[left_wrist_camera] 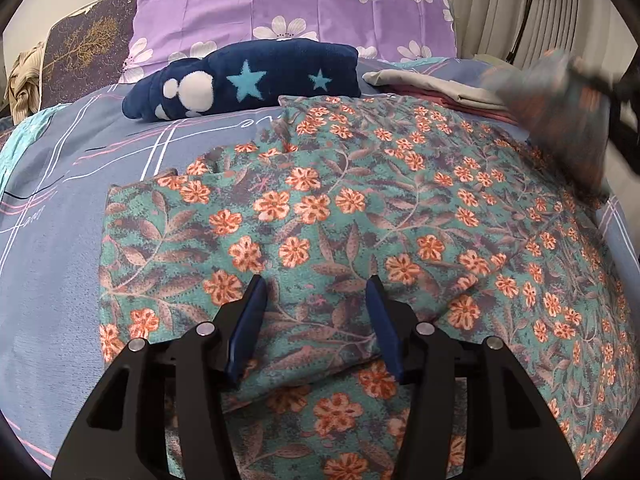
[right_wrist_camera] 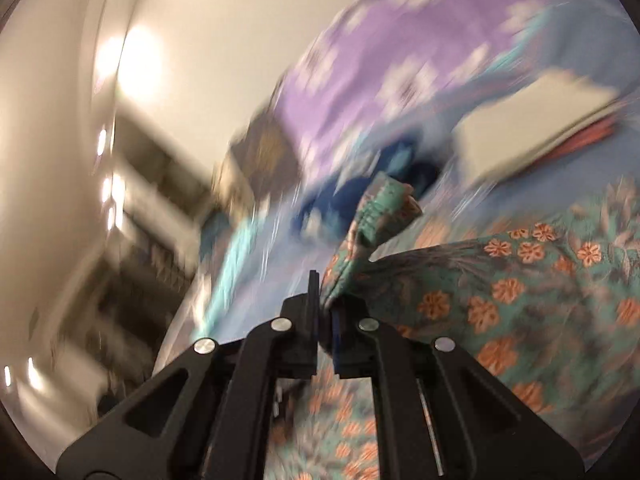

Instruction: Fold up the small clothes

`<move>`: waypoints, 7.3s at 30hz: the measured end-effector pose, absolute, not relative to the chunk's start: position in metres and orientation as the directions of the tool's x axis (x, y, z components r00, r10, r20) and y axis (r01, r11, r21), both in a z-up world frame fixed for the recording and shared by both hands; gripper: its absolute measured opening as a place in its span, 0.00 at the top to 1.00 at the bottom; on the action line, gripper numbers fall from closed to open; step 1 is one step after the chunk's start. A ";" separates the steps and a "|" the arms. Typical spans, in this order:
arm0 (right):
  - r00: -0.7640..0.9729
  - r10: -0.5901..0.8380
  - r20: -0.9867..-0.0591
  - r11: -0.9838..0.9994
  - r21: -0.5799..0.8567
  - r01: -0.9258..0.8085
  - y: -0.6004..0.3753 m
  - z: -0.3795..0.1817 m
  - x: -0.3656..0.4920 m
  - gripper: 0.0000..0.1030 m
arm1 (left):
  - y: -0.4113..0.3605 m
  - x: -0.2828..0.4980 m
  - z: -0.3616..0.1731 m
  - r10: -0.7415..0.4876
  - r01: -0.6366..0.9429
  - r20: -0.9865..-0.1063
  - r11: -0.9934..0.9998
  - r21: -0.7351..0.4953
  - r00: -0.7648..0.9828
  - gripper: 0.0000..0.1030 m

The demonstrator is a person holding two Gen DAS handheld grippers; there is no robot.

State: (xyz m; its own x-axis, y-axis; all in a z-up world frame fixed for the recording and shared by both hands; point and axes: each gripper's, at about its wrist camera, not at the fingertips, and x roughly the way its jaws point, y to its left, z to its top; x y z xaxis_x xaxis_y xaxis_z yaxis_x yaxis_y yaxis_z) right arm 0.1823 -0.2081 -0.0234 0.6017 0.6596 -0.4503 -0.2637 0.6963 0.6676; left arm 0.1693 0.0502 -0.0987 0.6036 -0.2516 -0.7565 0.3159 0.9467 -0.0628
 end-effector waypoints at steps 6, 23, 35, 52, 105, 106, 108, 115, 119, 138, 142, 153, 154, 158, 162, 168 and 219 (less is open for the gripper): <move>0.462 0.625 -0.629 0.775 0.570 -0.272 -0.163 -0.081 0.172 0.85 | 0.057 0.172 -0.099 -0.309 0.327 -0.747 0.936 -0.129 0.589 0.44; 0.463 0.611 -0.642 0.774 0.360 -0.521 -0.113 -0.077 0.138 0.59 | 0.066 0.171 -0.076 -0.685 0.339 -0.581 0.726 -0.598 0.441 0.43; 0.558 0.484 -0.674 0.871 0.310 -0.381 -0.190 -0.074 0.110 0.58 | 0.005 0.182 -0.078 -0.585 0.391 -0.700 0.806 -0.445 0.409 0.95; 0.646 0.347 -0.680 0.923 0.372 -0.103 -0.253 -0.085 0.147 0.57 | 0.047 0.187 0.072 -0.468 0.395 -0.544 0.883 -0.253 0.697 0.95; 0.624 0.082 -0.777 0.996 0.034 -0.088 -0.254 -0.077 0.171 0.83 | 0.060 0.191 -0.096 -0.098 0.256 -0.751 0.962 0.098 0.653 0.69; 0.616 0.005 -0.788 0.998 -0.038 -0.057 -0.258 -0.098 0.171 0.84 | 0.059 0.191 -0.096 -0.097 0.256 -0.751 0.962 0.099 0.653 0.69; 0.625 0.083 -0.776 0.996 0.076 -0.037 -0.278 -0.096 0.169 0.87 | 0.059 0.191 -0.096 -0.100 0.257 -0.751 0.962 0.096 0.653 0.69; 0.624 0.054 -0.779 0.996 0.088 0.024 -0.288 -0.098 0.170 1.00 | 0.063 0.192 -0.094 -0.125 0.260 -0.750 0.963 0.065 0.650 0.68; 0.628 0.067 -0.775 0.995 0.101 0.018 -0.289 -0.097 0.167 1.00 | 0.083 0.179 -0.080 -0.198 0.250 -0.737 0.967 -0.041 0.646 0.59; 0.638 0.175 -0.750 0.980 0.192 -0.043 -0.307 -0.069 0.066 0.81 | 0.146 0.034 -0.091 -0.374 0.346 -0.753 0.915 -0.206 0.541 0.42; 0.588 0.258 -0.766 0.961 0.268 -0.072 -0.320 -0.080 0.023 0.81 | 0.136 0.009 -0.096 -0.399 0.401 -0.754 0.895 -0.196 0.522 0.57; 0.584 0.388 -0.713 0.904 0.417 -0.092 -0.344 -0.095 -0.079 0.80 | 0.146 -0.045 -0.099 -0.487 0.439 -0.737 0.852 -0.285 0.468 0.61; 0.583 0.402 -0.706 0.897 0.433 -0.094 -0.347 -0.096 -0.089 0.80 | 0.148 -0.050 -0.099 -0.493 0.437 -0.735 0.851 -0.293 0.466 0.60; 0.577 0.458 -0.676 0.862 0.496 -0.103 -0.354 -0.098 -0.117 0.80 | 0.156 -0.073 -0.101 -0.543 0.430 -0.715 0.827 -0.363 0.440 0.60; 0.569 0.479 -0.669 0.852 0.510 -0.117 -0.353 -0.099 -0.131 0.79 | 0.160 -0.095 -0.104 -0.584 0.447 -0.692 0.800 -0.400 0.424 0.60; 0.552 0.521 -0.651 0.826 0.548 -0.133 -0.349 -0.100 -0.140 0.73 | 0.162 -0.114 -0.106 -0.631 0.455 -0.663 0.767 -0.452 0.404 0.60; 0.644 0.464 -0.608 0.782 0.623 0.025 -0.360 -0.085 0.141 0.96 | 0.168 0.155 -0.076 -0.511 0.177 -0.606 0.833 -0.524 0.609 0.98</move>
State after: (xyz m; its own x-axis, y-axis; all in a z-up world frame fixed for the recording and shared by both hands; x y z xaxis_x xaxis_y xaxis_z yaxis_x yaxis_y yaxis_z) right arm 0.1406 -0.3602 -0.0854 0.6442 0.4638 -0.6082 0.0253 0.7818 0.6230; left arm 0.1553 0.1677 -0.0761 0.6092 -0.5112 -0.6062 0.1772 0.8329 -0.5243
